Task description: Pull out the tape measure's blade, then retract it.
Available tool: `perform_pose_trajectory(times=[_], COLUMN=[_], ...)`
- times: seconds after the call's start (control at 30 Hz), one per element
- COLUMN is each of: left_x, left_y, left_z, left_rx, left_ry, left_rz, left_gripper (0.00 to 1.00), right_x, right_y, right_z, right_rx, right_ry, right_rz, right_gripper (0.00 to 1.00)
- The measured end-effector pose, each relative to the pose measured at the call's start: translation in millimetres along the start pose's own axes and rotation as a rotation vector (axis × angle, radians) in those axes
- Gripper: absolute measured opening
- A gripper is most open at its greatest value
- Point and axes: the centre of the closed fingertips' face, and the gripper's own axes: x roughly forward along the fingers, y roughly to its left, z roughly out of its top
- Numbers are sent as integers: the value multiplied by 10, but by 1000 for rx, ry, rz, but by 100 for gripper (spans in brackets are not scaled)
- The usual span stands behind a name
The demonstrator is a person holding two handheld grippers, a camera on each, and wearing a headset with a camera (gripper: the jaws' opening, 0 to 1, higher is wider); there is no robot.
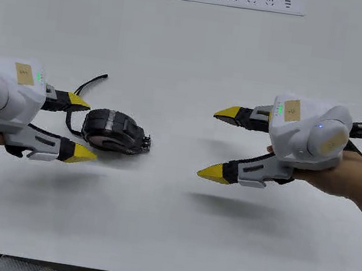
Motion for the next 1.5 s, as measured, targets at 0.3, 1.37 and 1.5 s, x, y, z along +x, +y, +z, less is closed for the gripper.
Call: perform_pose_trajectory(times=[0.3, 1.37, 1.5], left_x=[86, 156, 157], left_y=[30, -9, -10], left_z=[31, 21, 18], left_rx=[12, 33, 32], left_ry=[16, 41, 42], left_rz=[-41, -86, -89], left_gripper=[40, 28, 28], right_x=[268, 913, 954], right_y=[29, 128, 130], right_z=[47, 71, 66], right_rx=[-36, -60, -64], right_ry=[-2, 6, 11], right_rz=[37, 122, 128], right_gripper=[51, 24, 22])
